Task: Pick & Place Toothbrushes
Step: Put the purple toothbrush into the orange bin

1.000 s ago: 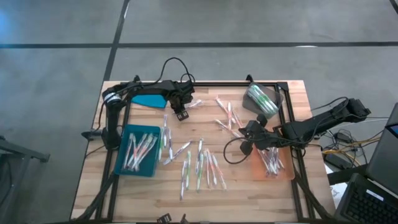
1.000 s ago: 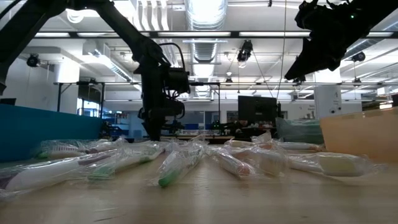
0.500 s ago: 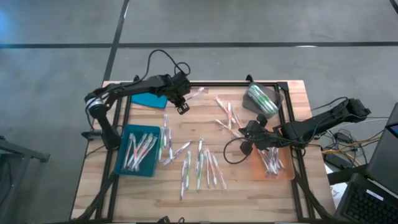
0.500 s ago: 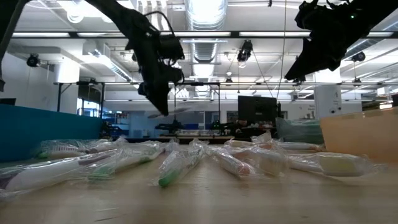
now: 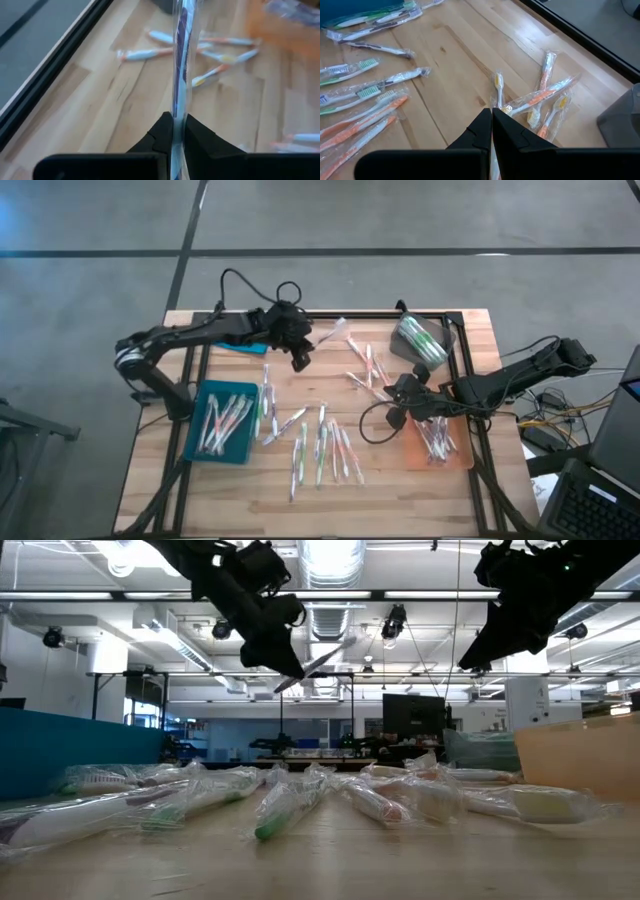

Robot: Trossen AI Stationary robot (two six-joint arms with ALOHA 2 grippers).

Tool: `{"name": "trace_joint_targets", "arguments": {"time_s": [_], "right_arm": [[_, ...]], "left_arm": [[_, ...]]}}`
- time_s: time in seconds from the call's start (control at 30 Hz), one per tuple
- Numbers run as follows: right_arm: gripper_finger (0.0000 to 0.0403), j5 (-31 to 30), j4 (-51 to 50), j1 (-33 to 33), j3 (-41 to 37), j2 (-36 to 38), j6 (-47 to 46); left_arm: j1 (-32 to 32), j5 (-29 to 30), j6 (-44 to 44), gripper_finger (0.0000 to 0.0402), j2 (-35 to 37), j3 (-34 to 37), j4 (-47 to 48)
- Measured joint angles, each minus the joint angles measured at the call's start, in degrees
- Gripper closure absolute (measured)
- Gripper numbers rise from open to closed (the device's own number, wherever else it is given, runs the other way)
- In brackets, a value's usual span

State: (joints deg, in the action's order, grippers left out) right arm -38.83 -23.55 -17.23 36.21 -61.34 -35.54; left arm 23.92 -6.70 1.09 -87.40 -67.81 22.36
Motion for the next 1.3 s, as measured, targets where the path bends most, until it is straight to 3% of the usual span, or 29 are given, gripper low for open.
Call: {"name": "trace_joint_targets", "arguments": {"time_s": [0.27,0.6,0.83,1.3], "right_arm": [[0.0394,-0.04,0.14,0.0,0.0,0.0,0.17],[0.0394,-0.13,0.86,-0.01,0.0,0.0,0.17],[0.0394,-0.15,8.34,-0.01,-0.02,0.0,5.02],[0.0383,1.97,38.37,-2.06,-4.8,0.0,23.4]], "left_arm": [[-4.63,0.02,4.28,0.0372,4.0,11.66,-20.59],[-9.79,0.11,7.14,0.0372,4.0,23.61,-48.25],[-14.14,0.19,5.59,0.0371,3.79,28.95,-66.86],[-23.65,3.93,1.01,0.0371,1.61,29.4,-75.74]]}}
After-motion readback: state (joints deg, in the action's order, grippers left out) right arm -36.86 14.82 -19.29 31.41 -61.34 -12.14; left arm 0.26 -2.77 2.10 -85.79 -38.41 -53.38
